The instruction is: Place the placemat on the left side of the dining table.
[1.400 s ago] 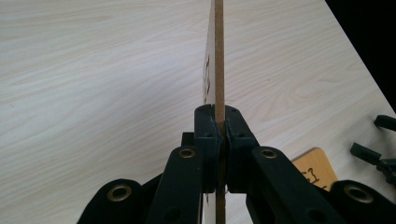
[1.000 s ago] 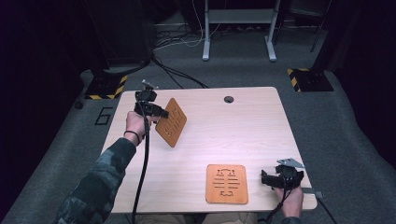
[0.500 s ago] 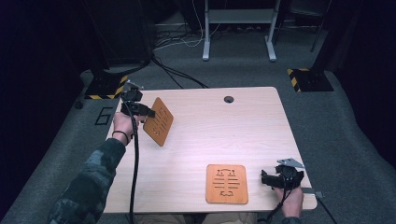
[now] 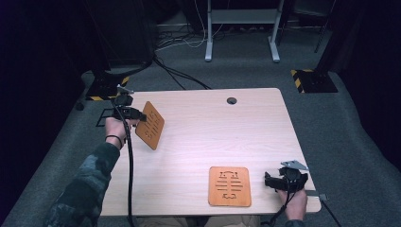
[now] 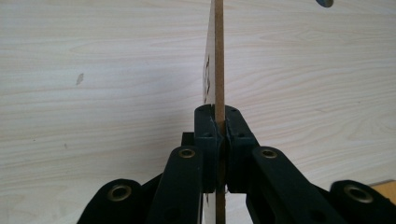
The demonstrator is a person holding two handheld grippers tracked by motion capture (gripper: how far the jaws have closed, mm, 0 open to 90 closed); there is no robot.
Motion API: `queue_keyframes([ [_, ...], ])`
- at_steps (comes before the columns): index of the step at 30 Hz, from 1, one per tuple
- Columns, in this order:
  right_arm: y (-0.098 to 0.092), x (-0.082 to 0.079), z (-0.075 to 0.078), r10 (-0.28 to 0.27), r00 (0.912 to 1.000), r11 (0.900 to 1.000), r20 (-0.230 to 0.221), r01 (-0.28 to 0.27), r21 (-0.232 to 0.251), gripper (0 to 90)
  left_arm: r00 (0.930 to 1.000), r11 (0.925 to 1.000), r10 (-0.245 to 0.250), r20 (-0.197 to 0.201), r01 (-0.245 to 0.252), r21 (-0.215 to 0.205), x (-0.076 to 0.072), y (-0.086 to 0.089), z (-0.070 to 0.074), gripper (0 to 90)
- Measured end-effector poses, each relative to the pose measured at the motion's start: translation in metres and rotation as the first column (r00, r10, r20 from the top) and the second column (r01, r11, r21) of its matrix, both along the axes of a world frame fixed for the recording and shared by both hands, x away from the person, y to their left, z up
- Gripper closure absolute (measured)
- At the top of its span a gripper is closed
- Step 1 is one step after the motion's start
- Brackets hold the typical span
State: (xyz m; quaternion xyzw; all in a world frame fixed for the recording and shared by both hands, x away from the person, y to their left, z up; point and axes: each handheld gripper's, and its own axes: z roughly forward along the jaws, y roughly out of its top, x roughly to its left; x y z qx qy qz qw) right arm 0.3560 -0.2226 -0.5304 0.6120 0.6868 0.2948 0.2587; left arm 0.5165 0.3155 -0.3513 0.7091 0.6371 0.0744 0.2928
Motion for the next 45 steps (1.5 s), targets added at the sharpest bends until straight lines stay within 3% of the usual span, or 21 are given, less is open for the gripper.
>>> queue_keyframes([
  [13, 0.0, 0.0, 0.0, -0.004, 1.0, 1.0, 0.0, 0.004, -0.001, 0.0, 0.9972, 0.9981, 0.062, -0.042, -0.062, -0.004, 0.003, 0.019, -0.021, 86.1],
  [20, 0.0, 0.0, 0.0, -0.004, 1.0, 1.0, 0.0, 0.004, -0.001, 0.0, 0.9903, 0.9929, 0.119, -0.073, -0.119, -0.001, 0.006, 0.031, -0.032, 86.1],
  [28, 0.0, 0.0, 0.0, -0.004, 1.0, 1.0, 0.0, 0.004, -0.002, 0.0, 0.9849, 0.9885, 0.149, -0.088, -0.151, -0.012, 0.011, 0.041, -0.041, 86.1],
  [38, 0.0, 0.0, 0.0, -0.005, 1.0, 1.0, 0.0, 0.005, -0.002, 0.0, 0.9864, 0.9897, 0.139, -0.088, -0.135, 0.047, 0.014, 0.042, -0.041, 84.1],
  [45, 0.0, 0.0, 0.0, -0.005, 1.0, 1.0, 0.001, 0.005, -0.002, 0.0, 0.9858, 0.9851, 0.138, -0.096, -0.126, 0.116, 0.016, 0.044, -0.042, 79.5],
])
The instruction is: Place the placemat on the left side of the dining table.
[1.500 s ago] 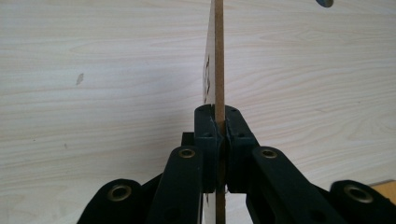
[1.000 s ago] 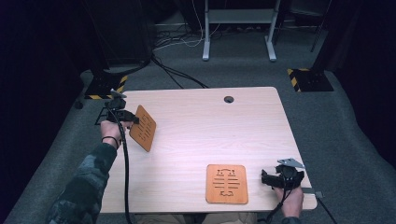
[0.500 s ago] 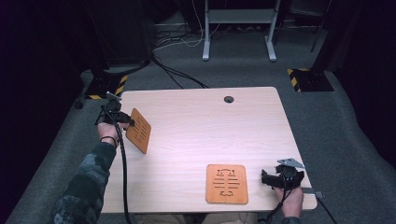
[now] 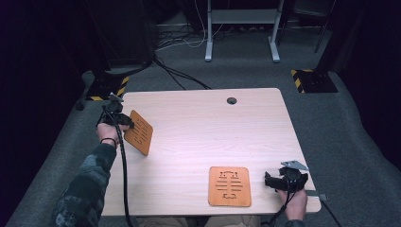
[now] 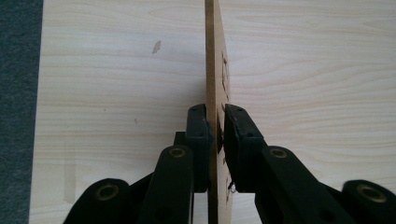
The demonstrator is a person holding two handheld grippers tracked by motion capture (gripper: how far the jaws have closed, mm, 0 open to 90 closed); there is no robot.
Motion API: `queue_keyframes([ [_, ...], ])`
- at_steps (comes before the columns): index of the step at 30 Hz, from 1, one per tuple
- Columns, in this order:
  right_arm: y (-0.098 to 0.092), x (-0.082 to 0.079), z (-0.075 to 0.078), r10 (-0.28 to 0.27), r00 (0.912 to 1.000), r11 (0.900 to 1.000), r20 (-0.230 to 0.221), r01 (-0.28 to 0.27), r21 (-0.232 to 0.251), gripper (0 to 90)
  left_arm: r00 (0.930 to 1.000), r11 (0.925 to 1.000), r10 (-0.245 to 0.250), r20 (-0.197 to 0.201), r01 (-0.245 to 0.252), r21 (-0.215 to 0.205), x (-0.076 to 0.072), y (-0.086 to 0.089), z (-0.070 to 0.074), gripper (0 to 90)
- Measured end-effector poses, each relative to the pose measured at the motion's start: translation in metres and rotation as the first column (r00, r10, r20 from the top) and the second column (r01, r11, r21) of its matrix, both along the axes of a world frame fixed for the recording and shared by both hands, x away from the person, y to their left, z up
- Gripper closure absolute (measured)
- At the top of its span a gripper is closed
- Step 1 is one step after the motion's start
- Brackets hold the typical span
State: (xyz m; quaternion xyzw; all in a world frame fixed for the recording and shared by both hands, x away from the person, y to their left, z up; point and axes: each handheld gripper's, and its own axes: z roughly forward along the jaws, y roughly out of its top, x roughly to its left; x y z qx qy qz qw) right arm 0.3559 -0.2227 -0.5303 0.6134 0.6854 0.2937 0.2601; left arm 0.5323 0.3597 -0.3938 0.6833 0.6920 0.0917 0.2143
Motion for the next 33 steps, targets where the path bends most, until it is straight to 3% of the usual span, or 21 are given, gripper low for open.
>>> queue_keyframes([
  [3, 0.0, 0.0, 0.0, 0.0, 1.0, 1.0, 0.0, 0.0, 0.0, 0.0, 1.0, 0.9995, -0.005, -0.008, 0.006, 0.032, 0.001, 0.003, -0.002, 76.5],
  [10, 0.0, 0.0, 0.0, 0.0, 1.0, 1.0, -0.001, 0.0, 0.0, 0.0, 0.9995, 0.9985, -0.011, -0.028, 0.013, 0.053, 0.0, 0.012, -0.01, 71.0],
  [22, 0.0, 0.0, 0.0, -0.002, 1.0, 1.0, 0.0, 0.002, 0.0, 0.0, 0.9992, 0.9995, 0.007, -0.04, -0.006, 0.03, 0.0, 0.024, -0.021, 66.0],
  [33, 0.0, 0.0, 0.0, -0.003, 1.0, 1.0, 0.0, 0.003, 0.0, 0.0, 0.9988, 0.9998, -0.01, -0.048, 0.011, 0.015, 0.001, 0.032, -0.027, 63.6],
])
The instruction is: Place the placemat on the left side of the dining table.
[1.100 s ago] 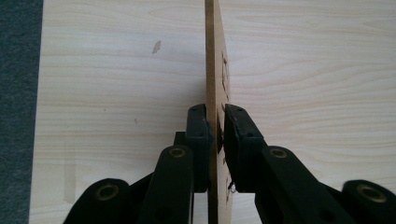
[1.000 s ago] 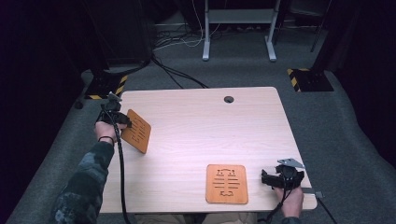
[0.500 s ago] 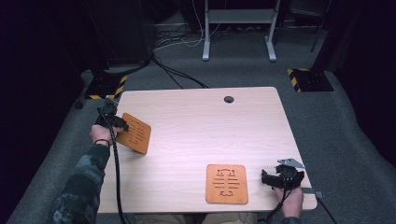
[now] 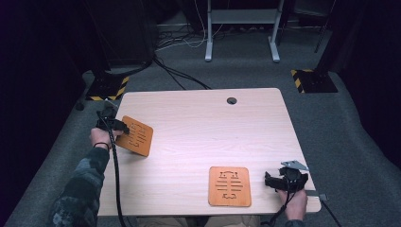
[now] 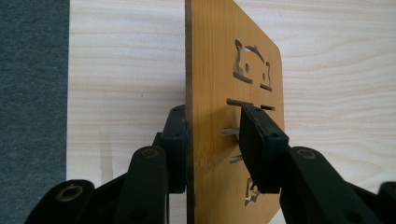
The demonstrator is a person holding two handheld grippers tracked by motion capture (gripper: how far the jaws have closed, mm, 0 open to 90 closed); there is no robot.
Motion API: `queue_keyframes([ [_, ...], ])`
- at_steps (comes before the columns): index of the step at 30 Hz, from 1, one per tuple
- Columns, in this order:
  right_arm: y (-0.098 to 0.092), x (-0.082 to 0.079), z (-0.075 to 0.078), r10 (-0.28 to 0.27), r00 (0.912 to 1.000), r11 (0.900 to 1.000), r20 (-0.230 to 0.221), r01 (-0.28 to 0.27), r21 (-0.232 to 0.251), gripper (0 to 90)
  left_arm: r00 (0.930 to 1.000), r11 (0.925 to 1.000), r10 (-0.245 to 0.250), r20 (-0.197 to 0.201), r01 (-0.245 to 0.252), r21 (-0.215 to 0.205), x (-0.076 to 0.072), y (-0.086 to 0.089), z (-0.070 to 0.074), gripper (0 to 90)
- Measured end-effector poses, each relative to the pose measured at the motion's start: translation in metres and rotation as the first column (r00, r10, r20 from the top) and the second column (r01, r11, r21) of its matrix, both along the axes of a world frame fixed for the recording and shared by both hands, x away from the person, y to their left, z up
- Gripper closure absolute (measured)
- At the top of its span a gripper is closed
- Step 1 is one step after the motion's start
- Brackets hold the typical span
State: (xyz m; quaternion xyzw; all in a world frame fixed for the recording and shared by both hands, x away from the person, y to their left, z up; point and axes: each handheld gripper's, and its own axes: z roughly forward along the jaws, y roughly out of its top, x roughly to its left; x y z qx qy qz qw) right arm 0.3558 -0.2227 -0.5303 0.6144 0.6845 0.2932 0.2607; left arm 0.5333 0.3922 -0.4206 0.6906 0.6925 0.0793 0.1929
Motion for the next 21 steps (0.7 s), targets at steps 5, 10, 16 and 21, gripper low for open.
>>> queue_keyframes([
  [5, 0.0, 0.0, 0.0, 0.0, 1.0, 1.0, 0.0, 0.0, 0.0, 0.0, 0.9999, 0.9999, 0.01, 0.002, -0.01, -0.009, -0.0003, 0.0013, -0.0025, 62.8],
  [10, 0.0, 0.0, 0.0, -0.001, 1.0, 1.0, 0.0, 0.001, 0.0, 0.0, 1.0, 1.0, 0.005, -0.001, -0.005, -0.007, -0.0002, 0.0038, -0.0048, 61.6],
  [16, 0.0, -0.0001, 0.0, -0.001, 1.0, 1.0, 0.0, 0.001, 0.0, 0.0, 1.0, 0.9999, 0.006, -0.004, -0.006, -0.015, -0.0002, 0.0061, -0.0074, 60.5],
  [21, 0.0, -0.0001, 0.0, -0.001, 1.0, 1.0, 0.0, 0.001, 0.0, 0.0, 1.0, 0.9999, 0.001, -0.002, -0.001, -0.016, 0.0001, 0.0079, -0.0103, 59.3],
])
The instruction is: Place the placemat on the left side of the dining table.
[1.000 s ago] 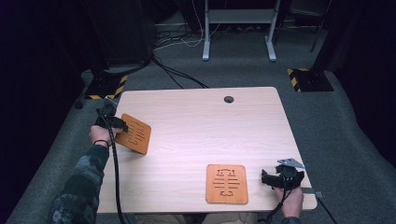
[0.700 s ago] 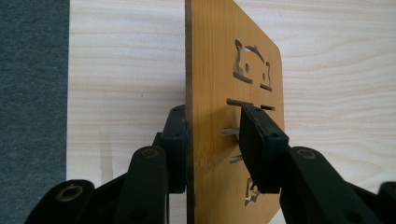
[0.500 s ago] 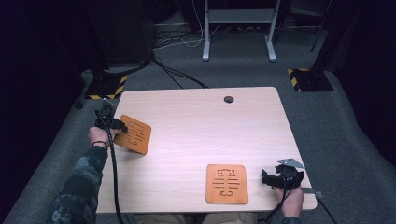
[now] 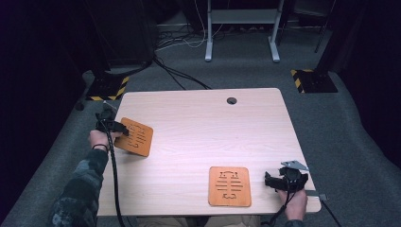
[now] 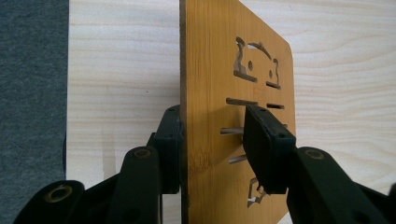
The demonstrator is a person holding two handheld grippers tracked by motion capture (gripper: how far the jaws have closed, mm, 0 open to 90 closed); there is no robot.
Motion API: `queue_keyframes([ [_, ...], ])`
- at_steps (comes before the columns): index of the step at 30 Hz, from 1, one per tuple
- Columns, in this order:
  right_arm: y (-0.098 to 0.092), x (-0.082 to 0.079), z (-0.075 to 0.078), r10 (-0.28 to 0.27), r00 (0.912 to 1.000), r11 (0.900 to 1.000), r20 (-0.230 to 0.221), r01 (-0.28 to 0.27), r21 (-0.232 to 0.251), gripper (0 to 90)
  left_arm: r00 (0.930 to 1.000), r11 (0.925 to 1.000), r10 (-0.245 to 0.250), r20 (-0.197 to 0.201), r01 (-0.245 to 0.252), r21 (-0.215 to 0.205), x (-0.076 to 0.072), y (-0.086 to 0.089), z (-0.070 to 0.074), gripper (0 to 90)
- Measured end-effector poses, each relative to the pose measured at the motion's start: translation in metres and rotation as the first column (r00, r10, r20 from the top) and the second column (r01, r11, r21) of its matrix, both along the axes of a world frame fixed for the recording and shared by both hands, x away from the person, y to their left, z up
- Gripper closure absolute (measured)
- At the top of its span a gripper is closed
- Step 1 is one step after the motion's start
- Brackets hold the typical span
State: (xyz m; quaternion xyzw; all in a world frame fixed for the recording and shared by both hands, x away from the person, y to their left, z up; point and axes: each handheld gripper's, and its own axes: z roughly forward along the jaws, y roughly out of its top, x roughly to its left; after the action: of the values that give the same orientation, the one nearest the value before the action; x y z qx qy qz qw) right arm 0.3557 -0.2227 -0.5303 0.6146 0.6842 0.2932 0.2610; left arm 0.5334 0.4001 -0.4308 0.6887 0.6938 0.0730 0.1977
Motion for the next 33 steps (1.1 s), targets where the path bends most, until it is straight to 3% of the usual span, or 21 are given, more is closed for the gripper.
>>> queue_keyframes([
  [33, 0.0, 0.0, 0.0, -0.001, 1.0, 1.0, 0.0, 0.001, 0.0, 0.0, 0.9998, 0.9982, 0.016, -0.011, -0.017, -0.058, 0.0, 0.015, -0.02, 52.6],
])
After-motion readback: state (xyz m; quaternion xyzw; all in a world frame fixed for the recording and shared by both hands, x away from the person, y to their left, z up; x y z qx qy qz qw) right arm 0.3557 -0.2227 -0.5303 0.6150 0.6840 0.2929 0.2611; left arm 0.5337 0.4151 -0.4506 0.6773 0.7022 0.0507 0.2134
